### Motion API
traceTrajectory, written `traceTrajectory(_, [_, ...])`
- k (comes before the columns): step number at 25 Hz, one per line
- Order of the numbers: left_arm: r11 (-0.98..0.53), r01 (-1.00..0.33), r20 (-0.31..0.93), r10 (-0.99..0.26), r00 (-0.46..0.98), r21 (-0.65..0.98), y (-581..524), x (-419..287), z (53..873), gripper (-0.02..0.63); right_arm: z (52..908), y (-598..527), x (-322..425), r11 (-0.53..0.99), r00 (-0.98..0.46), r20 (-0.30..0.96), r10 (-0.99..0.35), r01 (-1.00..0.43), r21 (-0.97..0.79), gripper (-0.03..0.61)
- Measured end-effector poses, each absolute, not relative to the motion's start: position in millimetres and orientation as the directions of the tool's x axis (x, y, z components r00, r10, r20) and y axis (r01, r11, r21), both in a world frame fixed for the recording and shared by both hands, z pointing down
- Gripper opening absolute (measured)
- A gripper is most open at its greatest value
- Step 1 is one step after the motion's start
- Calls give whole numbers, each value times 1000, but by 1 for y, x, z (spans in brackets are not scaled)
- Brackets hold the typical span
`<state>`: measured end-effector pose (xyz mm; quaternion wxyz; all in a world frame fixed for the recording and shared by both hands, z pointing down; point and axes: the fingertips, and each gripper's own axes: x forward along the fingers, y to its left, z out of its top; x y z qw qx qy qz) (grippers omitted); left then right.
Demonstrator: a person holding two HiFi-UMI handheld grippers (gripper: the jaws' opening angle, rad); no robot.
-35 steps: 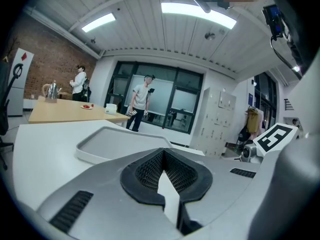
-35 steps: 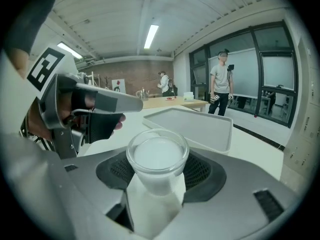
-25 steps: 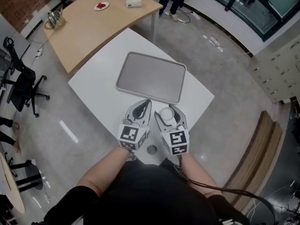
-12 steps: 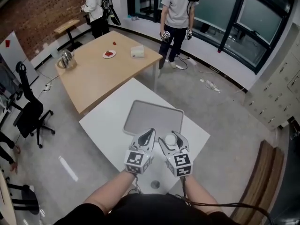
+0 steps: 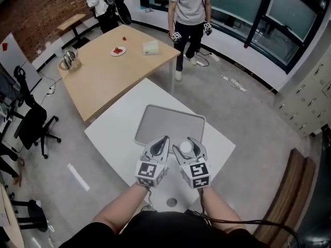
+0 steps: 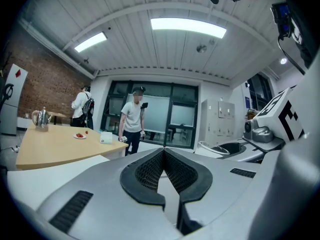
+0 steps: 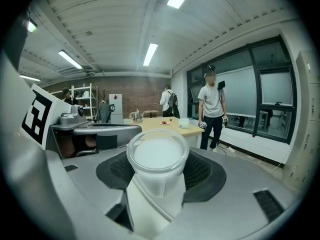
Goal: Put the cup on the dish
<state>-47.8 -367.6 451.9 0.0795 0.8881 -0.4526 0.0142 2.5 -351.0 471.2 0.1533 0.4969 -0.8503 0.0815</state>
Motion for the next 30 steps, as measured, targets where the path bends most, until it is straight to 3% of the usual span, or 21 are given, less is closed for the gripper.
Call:
traceTrajectory(17, [-509,-850,211,-824,526,132,-508,-25,578,8,595,-515,20,476,-438,417,-796,-879,-13,267])
traceTrajectory(26, [-467,-864,308,-807,503,187,-521,-26,629,8,675,-532,14,491,-439,503,-744,-870,-32,267])
traceTrajectory(30, [-463,-868,311,-810,497,182,-518,-30,628,8,684,-525,16,480,-431,487,-760,-877,-27,268])
